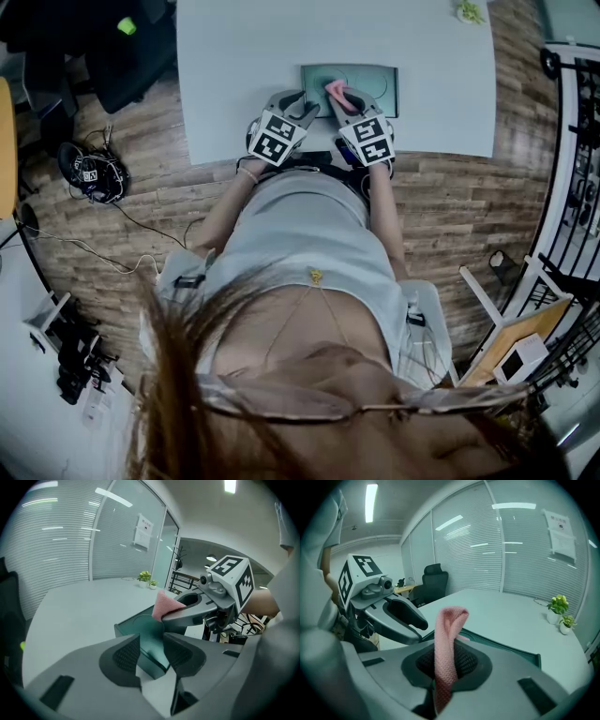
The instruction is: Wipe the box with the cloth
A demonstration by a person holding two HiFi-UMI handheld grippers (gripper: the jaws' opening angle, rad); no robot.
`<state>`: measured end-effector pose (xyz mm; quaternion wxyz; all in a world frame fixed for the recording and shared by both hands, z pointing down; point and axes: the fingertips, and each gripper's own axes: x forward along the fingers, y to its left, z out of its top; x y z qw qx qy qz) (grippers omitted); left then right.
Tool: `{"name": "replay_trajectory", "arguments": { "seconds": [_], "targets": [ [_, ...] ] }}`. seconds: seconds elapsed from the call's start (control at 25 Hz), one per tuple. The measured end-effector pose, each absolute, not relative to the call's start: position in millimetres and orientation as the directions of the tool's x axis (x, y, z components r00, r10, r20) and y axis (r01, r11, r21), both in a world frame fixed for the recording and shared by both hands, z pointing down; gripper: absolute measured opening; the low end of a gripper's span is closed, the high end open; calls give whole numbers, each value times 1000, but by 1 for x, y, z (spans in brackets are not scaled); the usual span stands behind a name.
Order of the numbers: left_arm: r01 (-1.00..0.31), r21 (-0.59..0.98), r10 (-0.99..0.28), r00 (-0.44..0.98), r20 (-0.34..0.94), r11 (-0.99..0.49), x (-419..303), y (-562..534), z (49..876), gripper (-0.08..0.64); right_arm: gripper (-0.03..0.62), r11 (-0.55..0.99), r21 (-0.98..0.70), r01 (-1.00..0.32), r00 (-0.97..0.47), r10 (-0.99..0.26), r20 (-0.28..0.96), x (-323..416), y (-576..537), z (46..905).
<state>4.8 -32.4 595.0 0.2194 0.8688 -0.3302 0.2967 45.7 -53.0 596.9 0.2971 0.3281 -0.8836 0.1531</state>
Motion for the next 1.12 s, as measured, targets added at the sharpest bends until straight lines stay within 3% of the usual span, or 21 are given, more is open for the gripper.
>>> {"name": "replay_trajectory", "arguments": {
  "seconds": [0.16,0.24,0.6,1.12],
  "targets": [
    [-714,168,-503,620,602,-679,14,-44,576,59,40,711,-51,-701,-606,-557,569,67,-62,582],
    [-713,165,-525,634,568,-682,21,-48,565,44,40,703,-34,-711,-609,-591,529,76,-66,569],
    [-671,174,-570,717,401,-721,51,-62,496,34,38,667,-5,-745,-630,-701,334,96,-77,495],
    [-669,97,-640,737,215,-737,63,-72,403,34,38,690,56,-721,-678,-720,148,92,-72,400]
  ]
}}
